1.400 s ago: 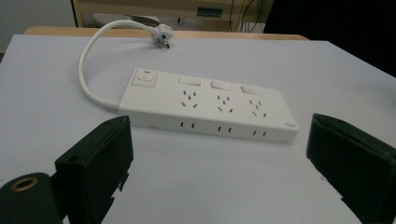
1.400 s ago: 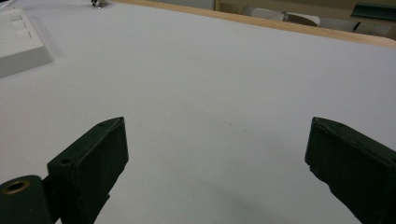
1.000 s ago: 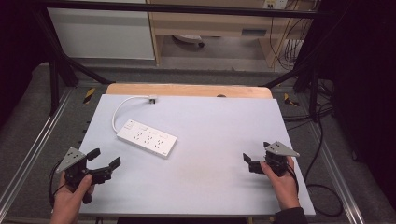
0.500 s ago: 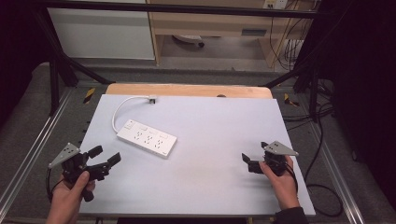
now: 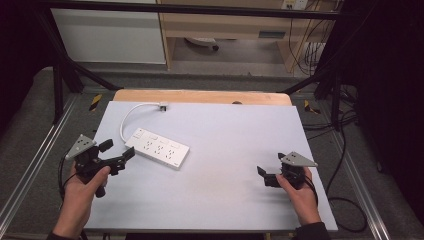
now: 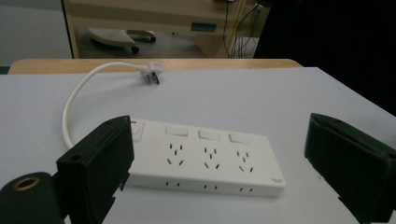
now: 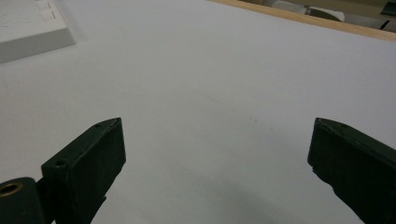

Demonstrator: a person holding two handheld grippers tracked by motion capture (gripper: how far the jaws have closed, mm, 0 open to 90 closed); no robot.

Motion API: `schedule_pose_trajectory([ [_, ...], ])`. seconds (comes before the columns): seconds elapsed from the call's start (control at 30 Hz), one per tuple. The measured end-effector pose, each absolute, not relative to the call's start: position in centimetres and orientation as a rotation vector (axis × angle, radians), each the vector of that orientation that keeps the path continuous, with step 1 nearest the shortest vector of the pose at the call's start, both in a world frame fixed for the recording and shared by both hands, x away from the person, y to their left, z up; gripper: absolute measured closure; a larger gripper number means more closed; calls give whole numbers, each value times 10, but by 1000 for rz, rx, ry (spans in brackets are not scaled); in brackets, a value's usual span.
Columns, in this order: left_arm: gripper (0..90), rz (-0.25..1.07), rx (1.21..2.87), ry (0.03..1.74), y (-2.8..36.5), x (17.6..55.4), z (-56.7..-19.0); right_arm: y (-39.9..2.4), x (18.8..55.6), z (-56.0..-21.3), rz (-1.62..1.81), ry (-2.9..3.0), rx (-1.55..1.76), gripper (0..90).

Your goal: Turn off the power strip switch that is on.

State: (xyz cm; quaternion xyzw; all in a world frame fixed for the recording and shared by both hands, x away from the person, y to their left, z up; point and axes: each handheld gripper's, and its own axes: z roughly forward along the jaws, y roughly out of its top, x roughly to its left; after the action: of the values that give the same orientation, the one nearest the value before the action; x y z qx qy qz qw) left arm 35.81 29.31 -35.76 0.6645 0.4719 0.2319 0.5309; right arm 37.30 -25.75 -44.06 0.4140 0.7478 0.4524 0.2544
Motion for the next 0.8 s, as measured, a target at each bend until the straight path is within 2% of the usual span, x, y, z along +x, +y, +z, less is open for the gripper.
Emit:
schedule_pose_trajectory([
  [0.8, 86, 612, 1594, 1082, 274, 410, -334, -258, 372, -440, 1227, 2019, 1134, 40],
])
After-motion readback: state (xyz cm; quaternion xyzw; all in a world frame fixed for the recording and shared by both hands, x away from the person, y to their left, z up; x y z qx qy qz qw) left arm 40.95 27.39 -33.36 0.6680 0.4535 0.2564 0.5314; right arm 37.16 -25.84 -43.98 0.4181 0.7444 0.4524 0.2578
